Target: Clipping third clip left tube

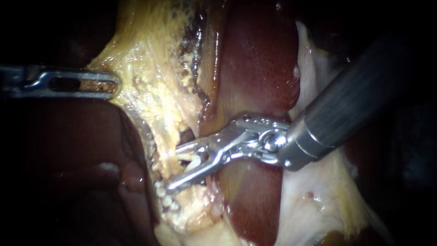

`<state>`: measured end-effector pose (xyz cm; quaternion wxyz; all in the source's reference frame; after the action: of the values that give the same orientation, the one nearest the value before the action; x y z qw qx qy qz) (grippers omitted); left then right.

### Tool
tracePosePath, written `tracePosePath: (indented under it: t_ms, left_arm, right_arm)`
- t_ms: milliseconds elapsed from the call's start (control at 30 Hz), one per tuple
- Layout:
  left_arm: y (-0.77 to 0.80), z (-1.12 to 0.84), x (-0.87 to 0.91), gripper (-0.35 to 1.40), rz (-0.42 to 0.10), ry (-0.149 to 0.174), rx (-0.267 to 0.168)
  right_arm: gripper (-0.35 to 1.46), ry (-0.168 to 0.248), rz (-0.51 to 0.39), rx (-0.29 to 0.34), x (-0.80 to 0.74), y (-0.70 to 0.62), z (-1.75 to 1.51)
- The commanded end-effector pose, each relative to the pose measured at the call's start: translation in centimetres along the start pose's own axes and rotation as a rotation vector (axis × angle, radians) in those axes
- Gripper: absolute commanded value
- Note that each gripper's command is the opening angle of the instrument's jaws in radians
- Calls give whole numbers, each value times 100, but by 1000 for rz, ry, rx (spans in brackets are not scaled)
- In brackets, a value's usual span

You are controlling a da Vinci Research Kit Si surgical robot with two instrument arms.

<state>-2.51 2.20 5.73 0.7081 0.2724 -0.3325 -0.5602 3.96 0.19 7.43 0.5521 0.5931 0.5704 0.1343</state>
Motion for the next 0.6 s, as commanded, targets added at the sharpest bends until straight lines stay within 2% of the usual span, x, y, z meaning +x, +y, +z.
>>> tracePosePath:
  t_ms: [33, 267, 600]
  left_arm:
    - [0, 0, 0, -35, 0, 0, -1]
    - [-1, 3, 0, -35, -1, -2, -2]
    - [-1, 3, 1, -35, -1, -2, -3]
  right_arm:
    - [53, -1, 4, 5, 1, -1, 0]
    - [53, 18, 42, 42, 3, 2, 8]
    - [53, 38, 85, 15, 9, 3, 10]
